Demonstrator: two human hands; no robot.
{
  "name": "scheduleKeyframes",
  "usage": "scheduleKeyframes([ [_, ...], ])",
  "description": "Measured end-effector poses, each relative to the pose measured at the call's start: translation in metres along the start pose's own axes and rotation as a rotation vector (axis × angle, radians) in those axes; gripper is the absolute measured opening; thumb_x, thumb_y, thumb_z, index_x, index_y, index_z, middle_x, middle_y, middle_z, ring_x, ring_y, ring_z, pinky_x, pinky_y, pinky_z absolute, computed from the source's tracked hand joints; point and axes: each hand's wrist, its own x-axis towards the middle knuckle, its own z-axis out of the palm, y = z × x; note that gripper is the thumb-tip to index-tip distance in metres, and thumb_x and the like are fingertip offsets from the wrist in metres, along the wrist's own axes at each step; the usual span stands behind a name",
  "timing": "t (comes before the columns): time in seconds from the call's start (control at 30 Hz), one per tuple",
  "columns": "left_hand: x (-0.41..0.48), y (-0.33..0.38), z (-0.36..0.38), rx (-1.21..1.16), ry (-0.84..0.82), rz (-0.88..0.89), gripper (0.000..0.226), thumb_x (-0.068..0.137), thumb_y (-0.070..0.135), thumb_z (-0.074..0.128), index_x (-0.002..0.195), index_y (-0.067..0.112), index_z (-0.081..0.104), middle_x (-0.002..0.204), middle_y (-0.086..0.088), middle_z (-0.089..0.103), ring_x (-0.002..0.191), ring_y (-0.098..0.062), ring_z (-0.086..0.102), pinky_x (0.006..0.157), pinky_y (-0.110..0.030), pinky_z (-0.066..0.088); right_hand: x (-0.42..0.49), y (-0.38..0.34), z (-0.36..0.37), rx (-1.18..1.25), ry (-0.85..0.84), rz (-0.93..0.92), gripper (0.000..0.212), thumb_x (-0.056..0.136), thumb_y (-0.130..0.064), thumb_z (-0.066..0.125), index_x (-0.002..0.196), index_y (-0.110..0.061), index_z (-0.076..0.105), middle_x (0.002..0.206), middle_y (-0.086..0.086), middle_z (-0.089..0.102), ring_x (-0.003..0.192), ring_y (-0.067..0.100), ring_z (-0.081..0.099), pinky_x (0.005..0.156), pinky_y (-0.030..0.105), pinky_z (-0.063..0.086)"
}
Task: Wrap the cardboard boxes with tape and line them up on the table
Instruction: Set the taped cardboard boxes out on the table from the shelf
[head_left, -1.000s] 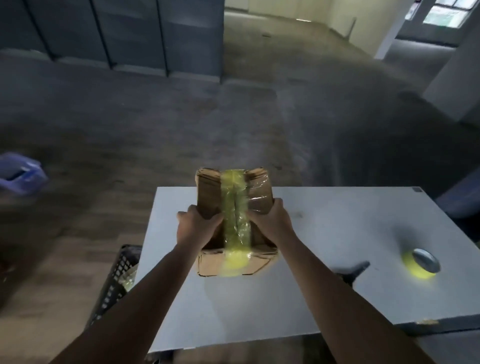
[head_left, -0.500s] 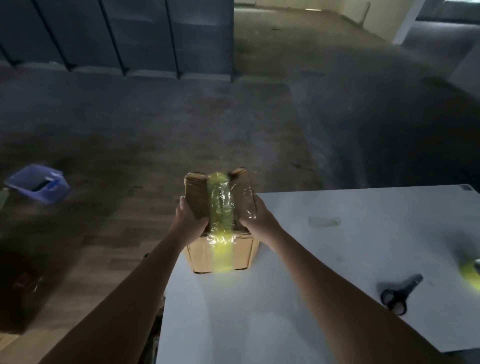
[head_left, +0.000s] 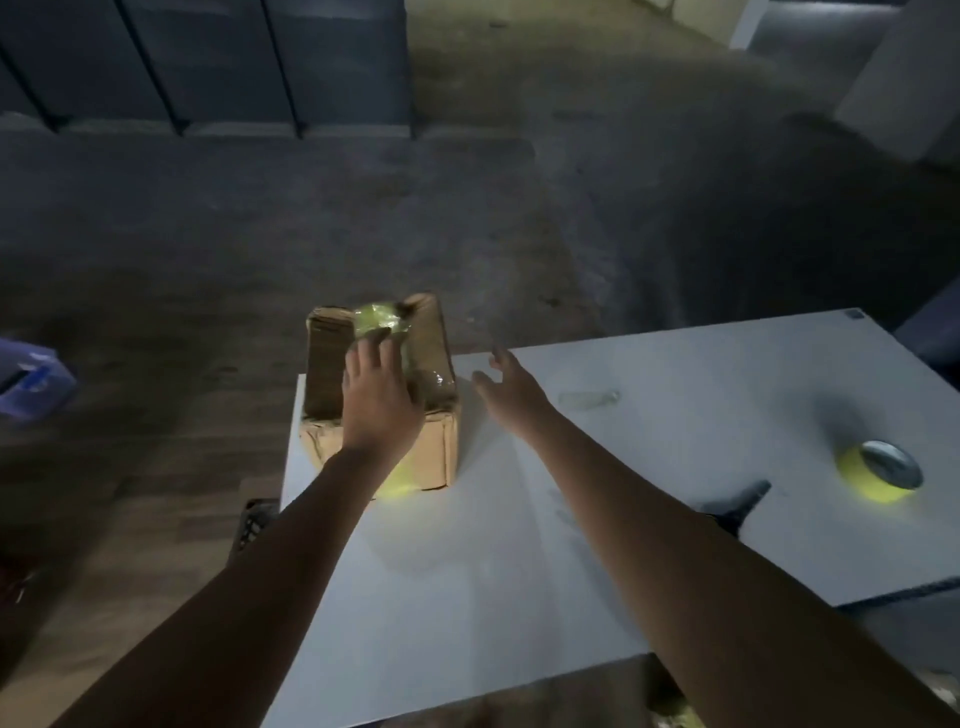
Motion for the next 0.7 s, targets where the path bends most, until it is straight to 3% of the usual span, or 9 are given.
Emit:
scheduleKeyframes([
  [0.1,-0.026,0.055,0.026,-0.148,-0.043,0.046,0.044,0.084,-0.003,0.052,0.127,0.003,0.051,0.129,-0.018,0.047,0.123,-0.033,0.041,0.104,-0.043,0.039,-0.033,0.037,-0.029,0.143,0.187,0.043,0.043,0.1,-0.03,0.043,0.142,-0.022,0.042,0.14,0.001,0.053,0.12,0.02,0.054,0.093,0.027,0.043],
  [0.23,-0.08,0.133,0.073,-0.303,-0.062,0.005,0.04,0.088,-0.002,0.052,0.126,0.008,0.053,0.129,-0.01,0.049,0.124,-0.023,0.044,0.103,-0.023,0.033,-0.088,0.099,-0.085,0.335,0.351,0.127,0.024,0.097,-0.023,0.047,0.12,-0.024,0.056,0.11,-0.002,0.066,0.095,0.013,0.066,0.089,0.042,0.055],
  [0.37,-0.157,0.214,0.127,-0.42,-0.21,0.038,0.037,0.09,-0.001,0.05,0.124,0.013,0.053,0.124,-0.002,0.047,0.118,-0.019,0.049,0.102,-0.028,0.044,-0.165,0.179,-0.137,0.431,0.443,0.215,0.023,0.099,-0.018,0.047,0.118,-0.018,0.058,0.109,0.001,0.068,0.079,0.001,0.068,0.076,0.028,0.059],
  [0.47,-0.213,0.277,0.163,-0.503,-0.306,0.143,0.035,0.086,-0.005,0.05,0.116,0.01,0.056,0.113,0.002,0.047,0.11,-0.021,0.053,0.093,-0.026,0.047,-0.223,0.241,-0.17,0.432,0.533,0.262,0.021,0.098,-0.019,0.043,0.111,-0.02,0.059,0.103,0.0,0.069,0.082,0.006,0.069,0.076,0.029,0.058],
  [0.57,-0.268,0.331,0.201,-0.536,-0.388,0.188,0.036,0.081,-0.011,0.051,0.114,0.0,0.058,0.113,-0.011,0.056,0.108,-0.028,0.055,0.091,-0.039,0.05,-0.277,0.304,-0.194,0.461,0.611,0.284,0.021,0.097,-0.016,0.043,0.108,-0.023,0.059,0.089,-0.011,0.068,0.068,-0.005,0.066,0.058,0.014,0.051],
  [0.7,-0.341,0.368,0.257,-0.521,-0.51,0.205,0.029,0.076,-0.017,0.054,0.103,-0.006,0.06,0.103,-0.021,0.06,0.099,-0.035,0.059,0.083,-0.025,0.042,-0.334,0.389,-0.206,0.435,0.672,0.366,0.023,0.095,-0.012,0.043,0.096,-0.023,0.063,0.095,0.002,0.069,0.072,0.005,0.067,0.055,0.014,0.049],
])
